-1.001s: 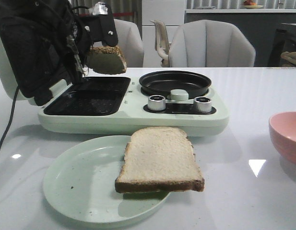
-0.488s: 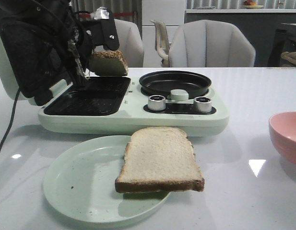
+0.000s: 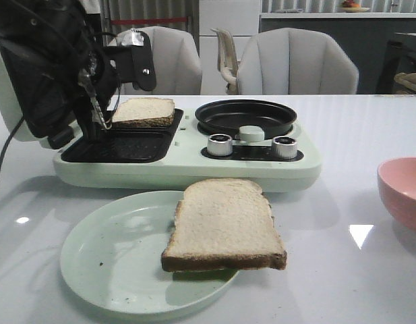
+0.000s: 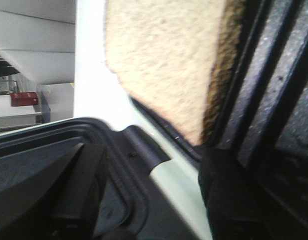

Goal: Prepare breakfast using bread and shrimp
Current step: 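Lift the bread and lower it onto the sandwich maker plate, then open the left gripper and withdraw it from the sandwich maker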

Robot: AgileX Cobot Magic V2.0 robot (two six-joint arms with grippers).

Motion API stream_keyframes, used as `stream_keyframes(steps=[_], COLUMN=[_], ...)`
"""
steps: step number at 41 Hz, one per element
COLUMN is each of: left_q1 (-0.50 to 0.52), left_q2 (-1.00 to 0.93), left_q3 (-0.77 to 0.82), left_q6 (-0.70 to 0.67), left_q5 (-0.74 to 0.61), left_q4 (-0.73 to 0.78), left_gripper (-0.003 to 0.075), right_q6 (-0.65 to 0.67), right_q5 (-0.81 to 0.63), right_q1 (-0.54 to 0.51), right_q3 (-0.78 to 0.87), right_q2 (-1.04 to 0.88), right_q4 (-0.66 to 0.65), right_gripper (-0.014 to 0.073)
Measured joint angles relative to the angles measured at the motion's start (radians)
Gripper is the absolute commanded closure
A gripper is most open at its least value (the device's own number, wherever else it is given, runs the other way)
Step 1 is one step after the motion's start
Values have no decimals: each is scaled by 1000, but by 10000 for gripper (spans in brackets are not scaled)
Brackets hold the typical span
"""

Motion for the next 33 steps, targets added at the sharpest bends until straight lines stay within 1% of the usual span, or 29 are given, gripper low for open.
stream_keyframes(steps=[5, 9, 12, 15, 17, 20, 21, 23, 28, 32, 33], left_q1=[-20, -60, -104, -157, -188, -225, -236, -252, -266, -266, -266], left_q2=[-83, -156, -205, -246, -273, -315, -333, -365, -464, -567, -590], left_q3=[38, 71, 87, 89, 91, 91, 91, 91, 102, 137, 147], left_q6=[-11, -24, -25, -25, -2, 63, 94, 145, 229, 266, 271], left_q5=[14, 32, 92, 183, 252, 341, 381, 433, 520, 537, 537], left_q4=[0, -5, -36, -124, -220, -405, -511, -659, -975, -1132, -1147], left_gripper=[263, 263, 263, 263, 263, 263, 263, 263, 264, 263, 263], right_q6=[0, 0, 0, 0, 0, 0, 0, 0, 0, 0, 0], right_q5=[0, 0, 0, 0, 0, 0, 0, 0, 0, 0, 0], right_q1=[0, 0, 0, 0, 0, 0, 0, 0, 0, 0, 0], right_q3=[0, 0, 0, 0, 0, 0, 0, 0, 0, 0, 0], right_q2=[0, 0, 0, 0, 0, 0, 0, 0, 0, 0, 0], right_q4=[0, 0, 0, 0, 0, 0, 0, 0, 0, 0, 0], right_gripper=[146, 146, 146, 146, 146, 146, 146, 146, 146, 146, 146])
